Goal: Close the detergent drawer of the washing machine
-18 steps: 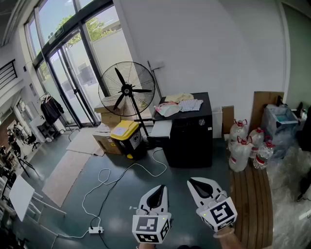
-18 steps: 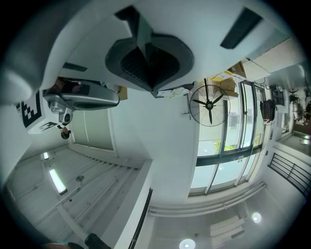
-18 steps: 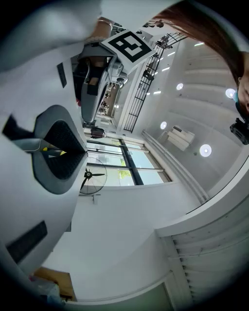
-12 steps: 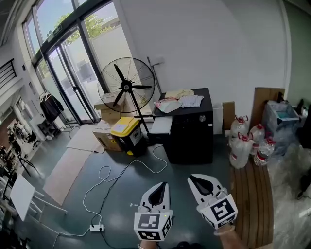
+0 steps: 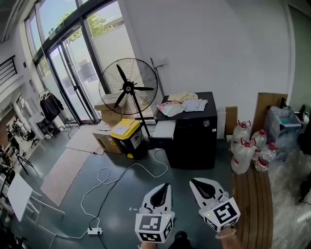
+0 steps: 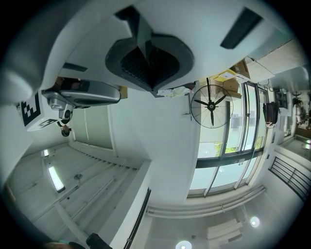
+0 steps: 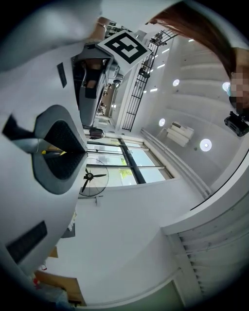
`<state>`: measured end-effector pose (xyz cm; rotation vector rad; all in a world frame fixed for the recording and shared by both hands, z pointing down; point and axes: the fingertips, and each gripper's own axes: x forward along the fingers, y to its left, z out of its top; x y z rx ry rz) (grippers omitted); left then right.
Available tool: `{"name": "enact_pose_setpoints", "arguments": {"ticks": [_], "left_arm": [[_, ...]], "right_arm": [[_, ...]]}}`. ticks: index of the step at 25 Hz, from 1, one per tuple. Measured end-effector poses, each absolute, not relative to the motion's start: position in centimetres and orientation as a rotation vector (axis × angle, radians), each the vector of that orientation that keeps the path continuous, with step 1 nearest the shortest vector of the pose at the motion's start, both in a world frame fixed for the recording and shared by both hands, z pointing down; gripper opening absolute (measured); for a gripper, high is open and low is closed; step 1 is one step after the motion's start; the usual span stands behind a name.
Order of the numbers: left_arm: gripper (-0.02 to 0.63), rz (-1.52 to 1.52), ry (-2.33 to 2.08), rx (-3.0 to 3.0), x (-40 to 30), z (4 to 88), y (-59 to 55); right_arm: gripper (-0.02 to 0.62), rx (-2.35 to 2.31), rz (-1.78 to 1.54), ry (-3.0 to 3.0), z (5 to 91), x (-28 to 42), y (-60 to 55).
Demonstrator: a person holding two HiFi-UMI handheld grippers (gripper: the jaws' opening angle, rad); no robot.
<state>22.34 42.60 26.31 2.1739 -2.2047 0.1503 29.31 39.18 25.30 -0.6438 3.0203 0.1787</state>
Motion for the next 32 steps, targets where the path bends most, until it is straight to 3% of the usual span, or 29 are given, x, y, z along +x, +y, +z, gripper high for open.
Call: {"name": "enact_pose_setpoints", "arguments": {"ticks": [32], "left_arm": [[0.017, 0.162, -2.046, 2.296, 4.0, 28.6, 29.9]], "right_arm": [[0.025, -0.813, 0.096, 2.996, 26.1, 10.9, 25.8]]}}
